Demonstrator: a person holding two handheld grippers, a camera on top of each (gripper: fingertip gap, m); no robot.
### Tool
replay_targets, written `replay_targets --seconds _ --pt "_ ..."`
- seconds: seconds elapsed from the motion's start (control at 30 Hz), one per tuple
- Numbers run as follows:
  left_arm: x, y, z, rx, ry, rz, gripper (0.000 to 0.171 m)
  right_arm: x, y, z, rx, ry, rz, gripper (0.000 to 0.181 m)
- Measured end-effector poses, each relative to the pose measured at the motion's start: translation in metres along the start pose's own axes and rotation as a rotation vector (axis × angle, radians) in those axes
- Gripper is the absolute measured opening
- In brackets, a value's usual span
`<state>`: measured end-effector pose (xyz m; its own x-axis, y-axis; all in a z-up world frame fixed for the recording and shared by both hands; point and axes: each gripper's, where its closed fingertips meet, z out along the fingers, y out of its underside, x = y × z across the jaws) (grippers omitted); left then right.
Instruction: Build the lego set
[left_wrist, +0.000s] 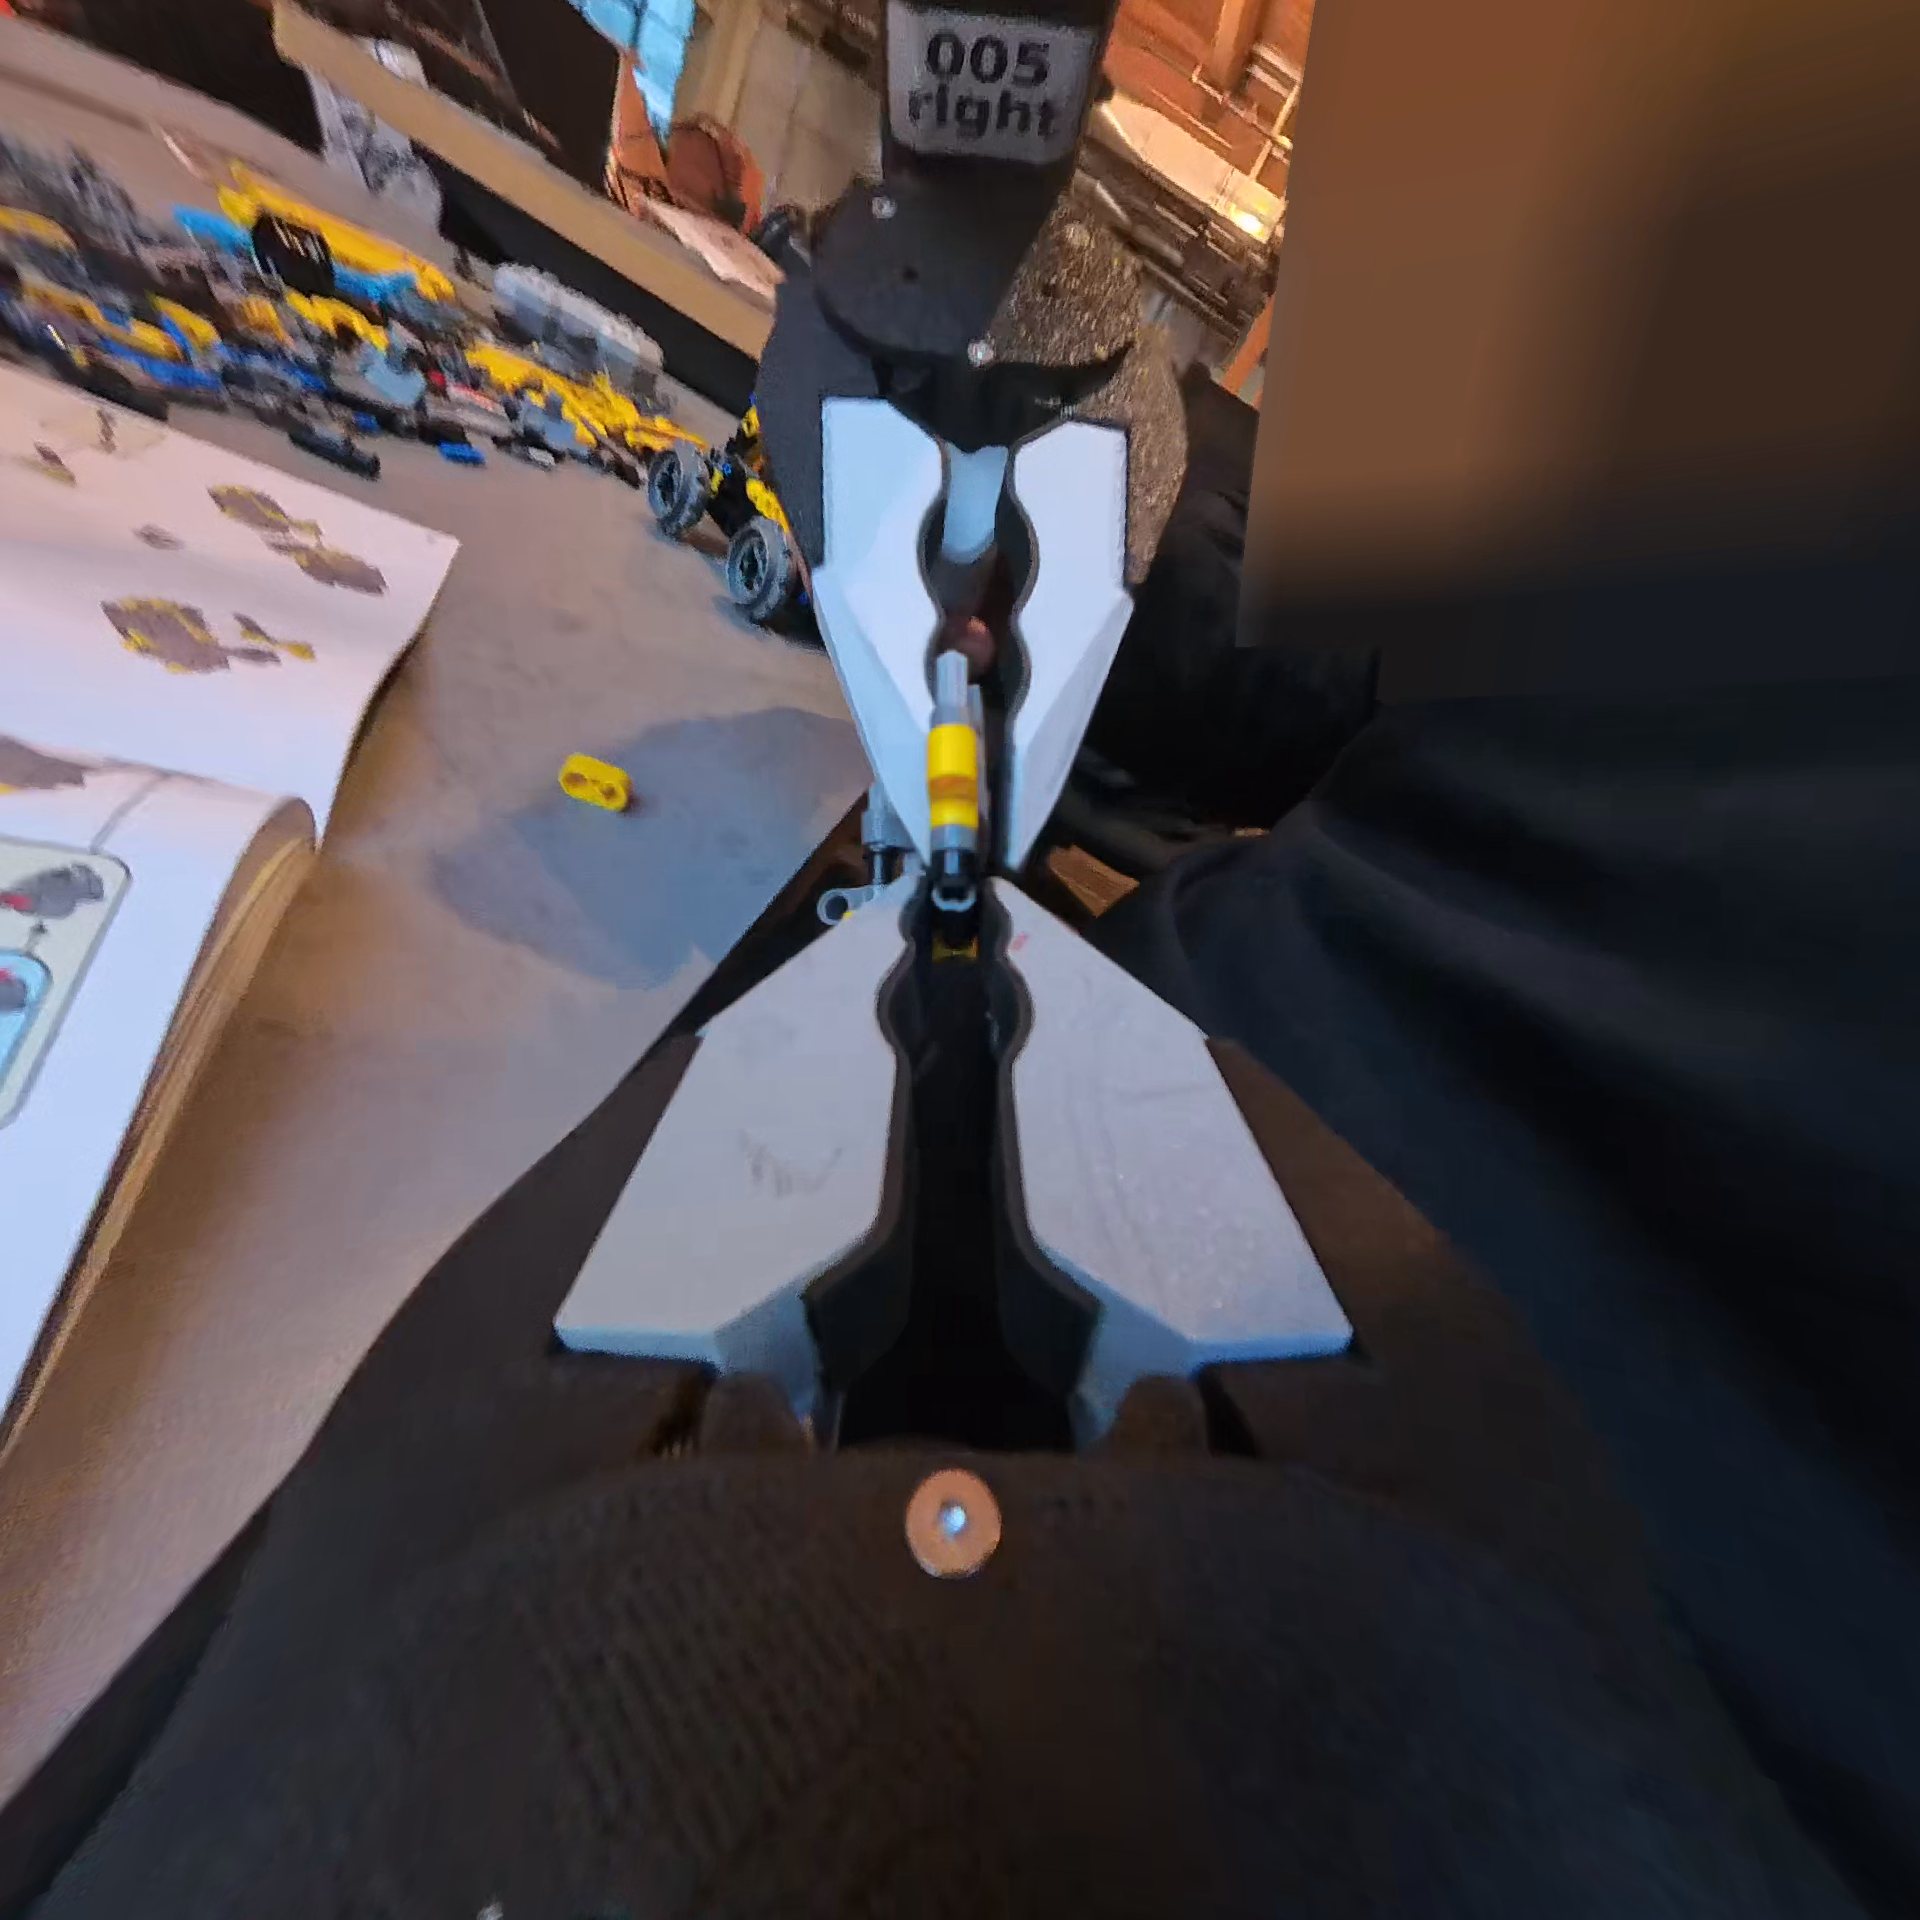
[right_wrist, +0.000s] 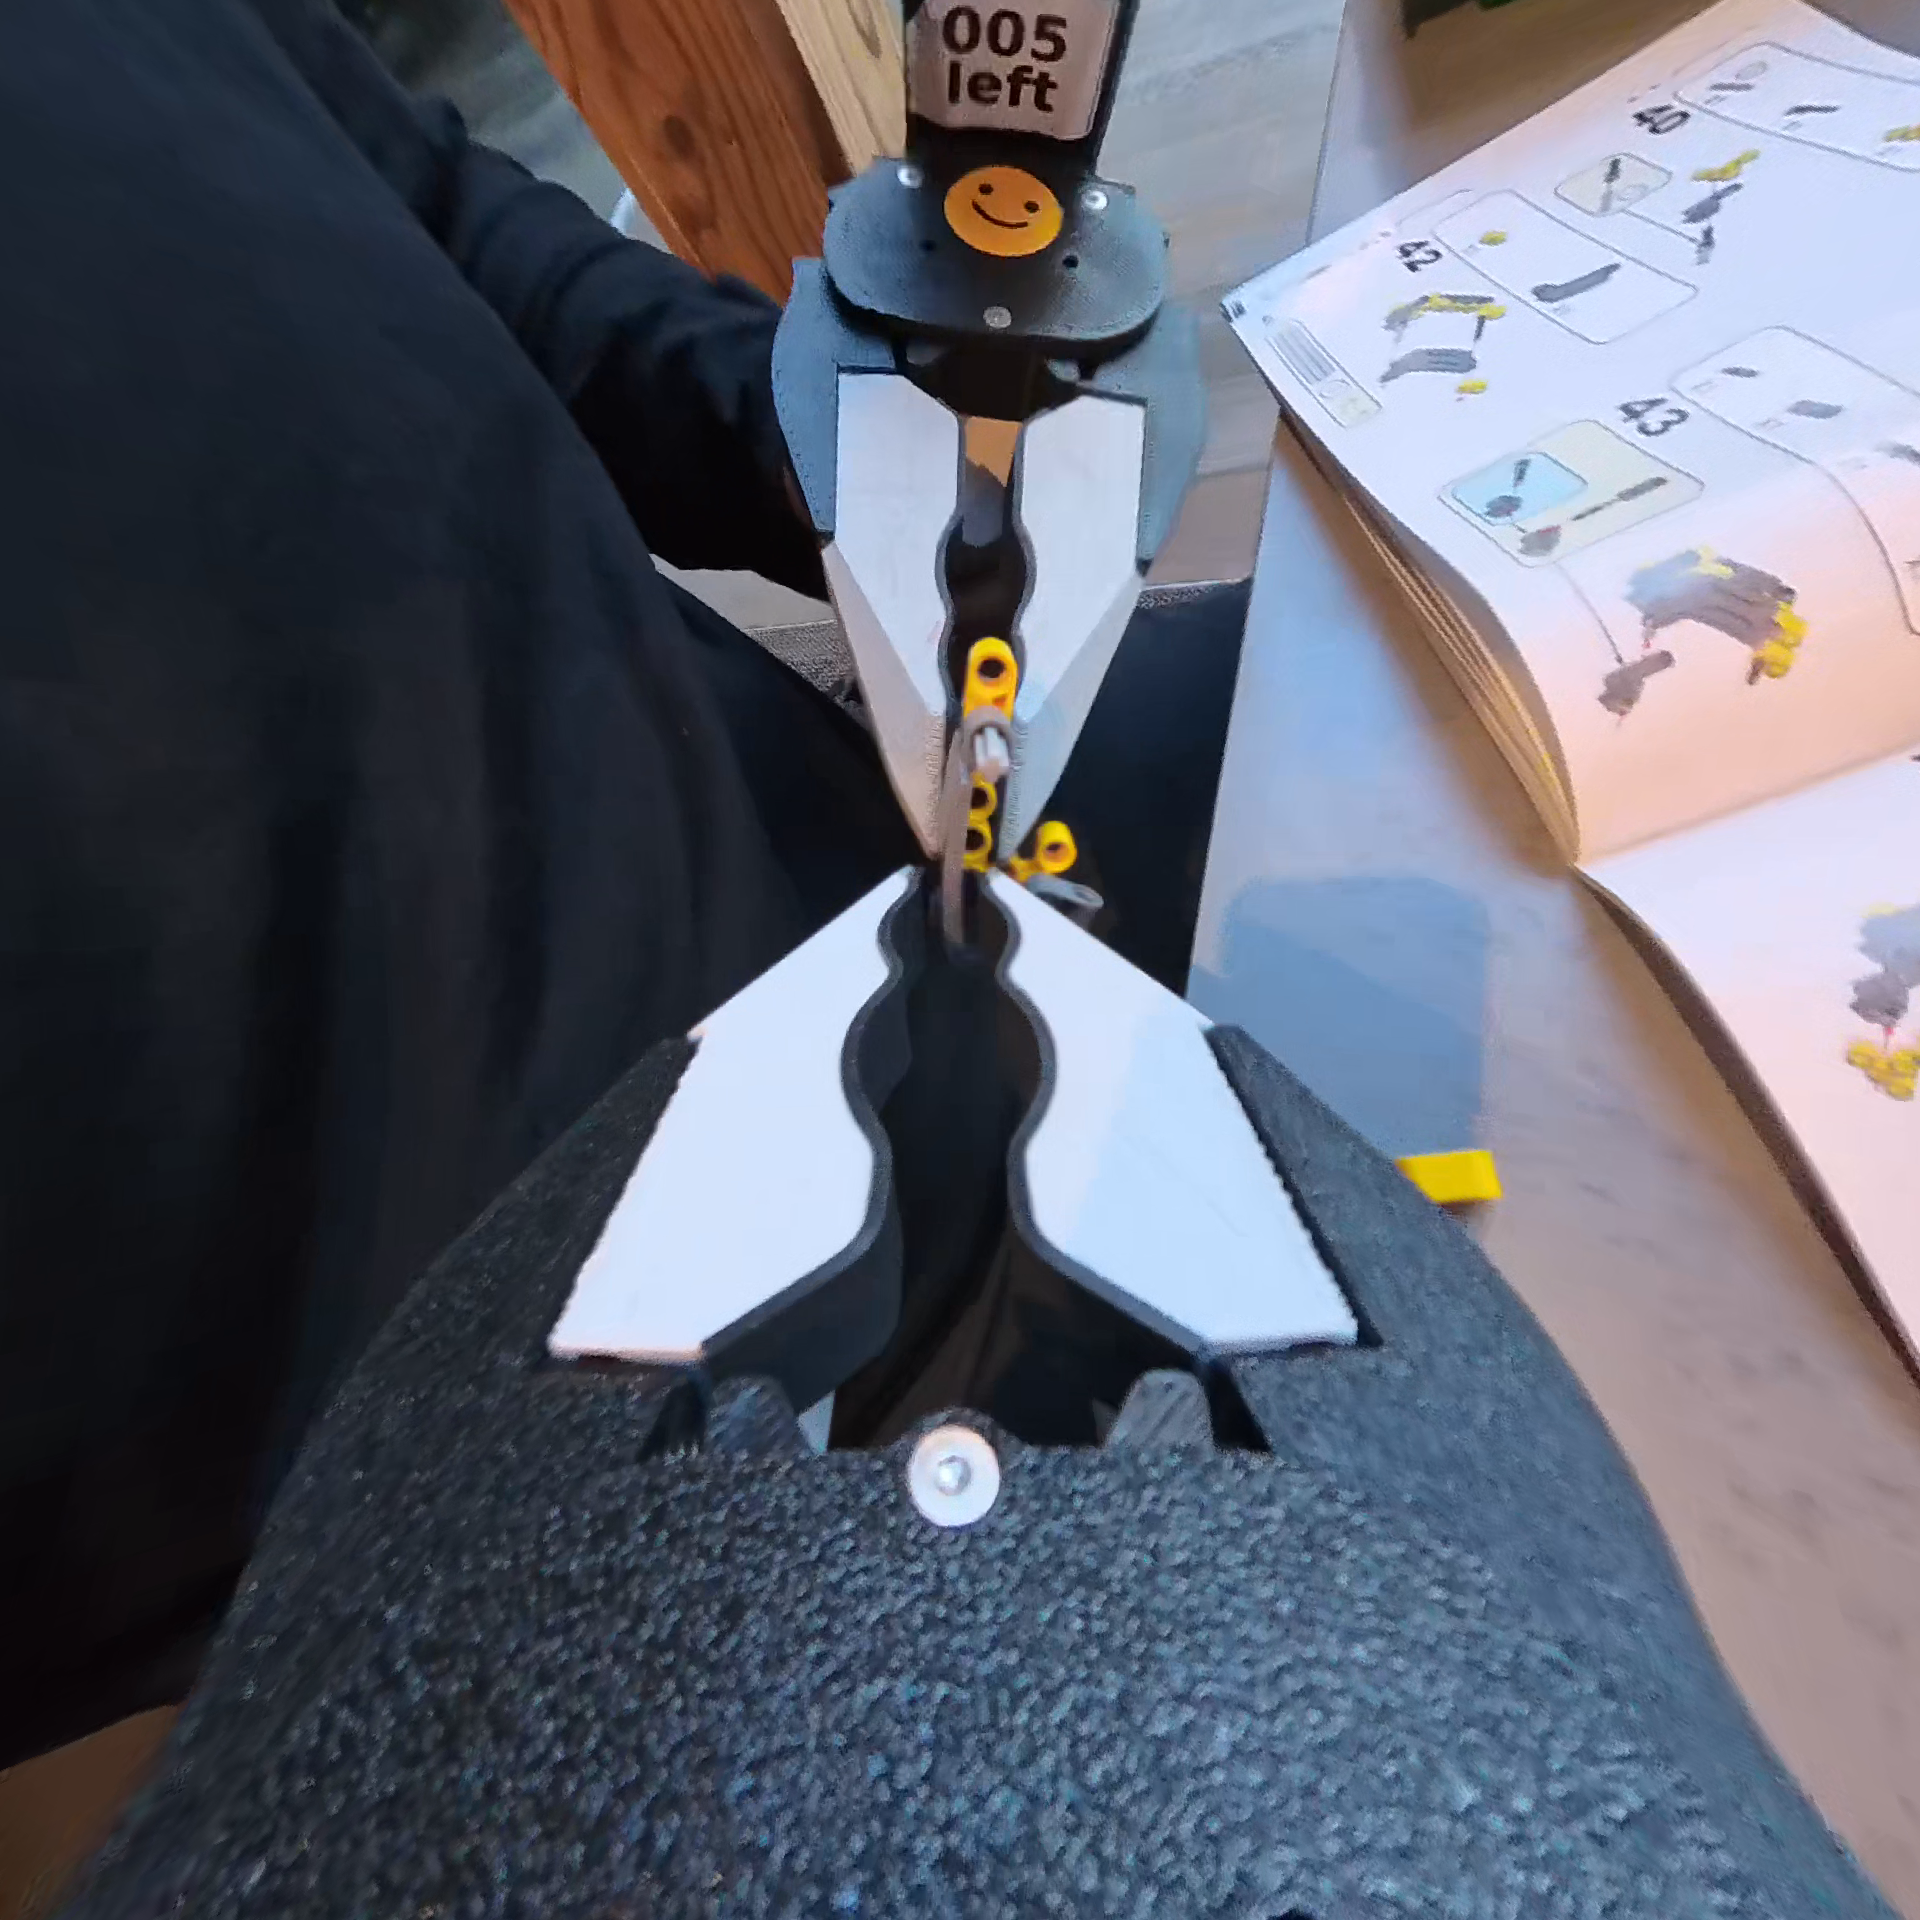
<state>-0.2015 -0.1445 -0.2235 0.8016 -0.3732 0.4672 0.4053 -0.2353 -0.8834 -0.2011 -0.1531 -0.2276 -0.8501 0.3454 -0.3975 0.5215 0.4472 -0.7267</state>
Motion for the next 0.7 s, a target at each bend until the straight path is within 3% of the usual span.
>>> replay_targets --seconds 0.07,0.27,0.7 --pt "0.001 -0.005 -0.001 0.032 0.000 0.022 0.006 0.000 -0.004 0.000 0.012 0.011 -0.011 0.004" --pt "-0.003 -0.019 -0.002 0.145 0.027 -0.129 0.006 0.004 -0.013 -0.007 0.096 0.011 0.081 0.002" --pt "-0.003 -0.011 0.008 0.085 -0.010 -0.083 0.007 0.002 0.001 -0.012 0.064 0.005 0.109 0.002"
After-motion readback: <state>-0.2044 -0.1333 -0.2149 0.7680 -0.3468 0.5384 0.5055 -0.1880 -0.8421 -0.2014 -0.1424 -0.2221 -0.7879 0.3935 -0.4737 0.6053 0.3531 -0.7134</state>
